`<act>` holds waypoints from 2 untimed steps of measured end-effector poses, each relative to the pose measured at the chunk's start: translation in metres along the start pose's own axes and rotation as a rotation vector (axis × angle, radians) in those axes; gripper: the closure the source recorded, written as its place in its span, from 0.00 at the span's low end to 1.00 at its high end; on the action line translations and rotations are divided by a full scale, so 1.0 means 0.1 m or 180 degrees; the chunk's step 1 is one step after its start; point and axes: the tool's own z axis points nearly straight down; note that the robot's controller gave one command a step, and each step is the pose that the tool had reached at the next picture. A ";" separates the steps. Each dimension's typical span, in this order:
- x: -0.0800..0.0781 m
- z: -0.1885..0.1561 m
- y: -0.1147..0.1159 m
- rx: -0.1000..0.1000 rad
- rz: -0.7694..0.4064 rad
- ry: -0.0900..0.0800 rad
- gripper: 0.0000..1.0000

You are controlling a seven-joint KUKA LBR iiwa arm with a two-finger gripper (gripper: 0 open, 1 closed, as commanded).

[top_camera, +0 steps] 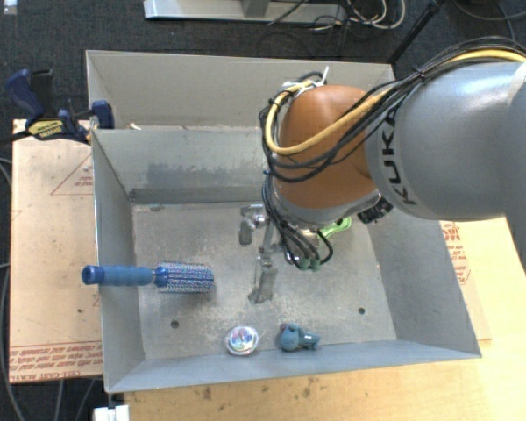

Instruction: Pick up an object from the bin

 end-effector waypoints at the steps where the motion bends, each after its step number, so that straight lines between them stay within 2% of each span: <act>1: 0.06 0.98 1.00 -0.0004 -0.0553 -0.0010 0.00; 2: 0.03 0.95 0.95 0.0001 -0.0517 -0.0030 1.00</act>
Offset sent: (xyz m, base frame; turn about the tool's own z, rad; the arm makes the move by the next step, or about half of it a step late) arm -0.0053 0.0955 -0.0945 -0.1661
